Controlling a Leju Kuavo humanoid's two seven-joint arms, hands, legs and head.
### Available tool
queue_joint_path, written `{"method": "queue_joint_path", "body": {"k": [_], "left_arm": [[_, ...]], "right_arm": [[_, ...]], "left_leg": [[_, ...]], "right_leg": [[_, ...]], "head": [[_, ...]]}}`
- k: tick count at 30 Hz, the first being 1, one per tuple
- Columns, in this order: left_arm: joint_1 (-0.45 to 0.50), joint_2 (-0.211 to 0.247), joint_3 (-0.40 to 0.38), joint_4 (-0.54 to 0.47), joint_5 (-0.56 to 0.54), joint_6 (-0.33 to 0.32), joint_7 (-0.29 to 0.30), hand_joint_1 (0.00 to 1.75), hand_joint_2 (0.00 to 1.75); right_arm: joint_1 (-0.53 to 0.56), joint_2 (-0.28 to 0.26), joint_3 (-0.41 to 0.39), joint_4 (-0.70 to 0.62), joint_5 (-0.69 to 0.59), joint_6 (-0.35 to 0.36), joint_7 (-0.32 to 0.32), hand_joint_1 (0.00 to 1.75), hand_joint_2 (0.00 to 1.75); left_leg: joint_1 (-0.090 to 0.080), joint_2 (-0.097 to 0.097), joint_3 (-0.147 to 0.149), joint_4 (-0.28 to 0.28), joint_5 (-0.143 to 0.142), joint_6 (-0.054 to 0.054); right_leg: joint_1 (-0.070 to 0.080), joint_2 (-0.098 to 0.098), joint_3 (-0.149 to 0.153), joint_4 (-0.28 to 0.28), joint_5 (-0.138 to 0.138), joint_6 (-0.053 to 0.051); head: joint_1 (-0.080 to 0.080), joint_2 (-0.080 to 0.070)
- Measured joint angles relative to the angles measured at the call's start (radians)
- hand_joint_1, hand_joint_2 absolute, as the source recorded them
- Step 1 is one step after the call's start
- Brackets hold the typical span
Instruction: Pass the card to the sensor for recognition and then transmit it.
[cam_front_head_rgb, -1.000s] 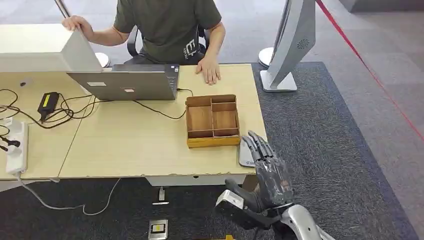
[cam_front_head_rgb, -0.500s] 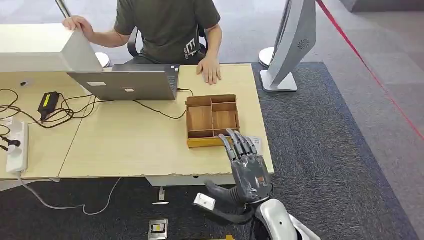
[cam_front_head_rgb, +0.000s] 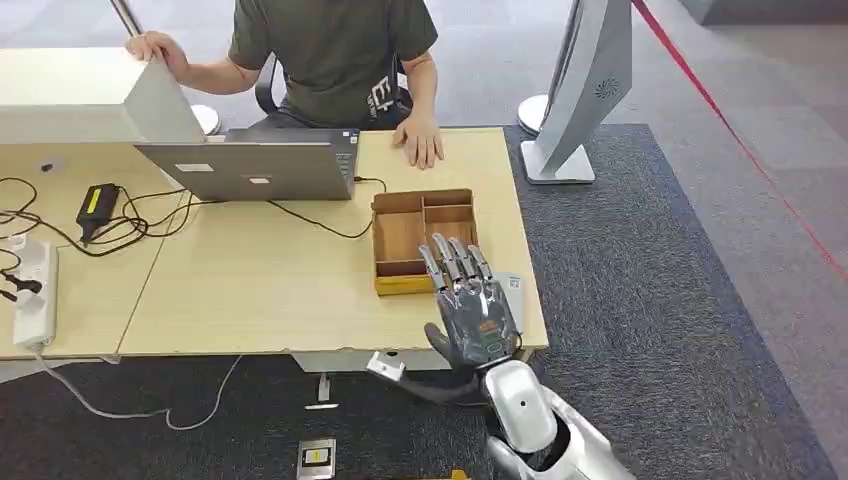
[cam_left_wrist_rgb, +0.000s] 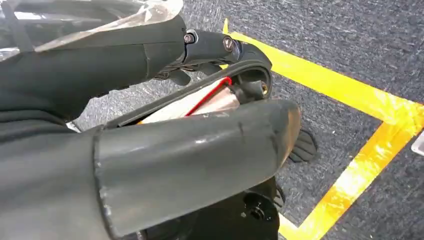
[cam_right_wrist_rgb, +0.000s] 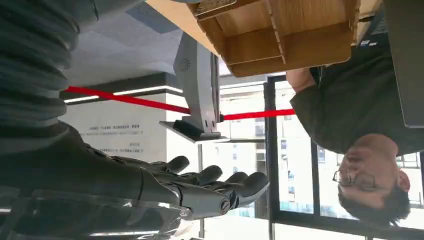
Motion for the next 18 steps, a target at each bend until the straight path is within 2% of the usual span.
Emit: {"method": "queue_joint_path", "body": {"k": [9,18], "left_arm": [[0.001,0.000,0.000,0.000,-0.012,-0.012,0.011,0.00,0.00],[0.001,0.001,0.000,0.000,-0.019,-0.021,0.014,0.00,0.00]], "right_arm": [[-0.069,0.047,-0.007,0.074,-0.035,0.102,0.015,0.00,1.75],[-0.114,0.061,-0.007,0.112,-0.099,0.161,0.055,0.00,1.75]], "left_leg": [[0.000,0.000,0.000,0.000,0.000,0.000],[0.000,0.000,0.000,0.000,0.000,0.000]], "right_leg": [[0.000,0.000,0.000,0.000,0.000,0.000],[0.000,0.000,0.000,0.000,0.000,0.000]], "head": [[0.000,0.000],[0.000,0.000]]}}
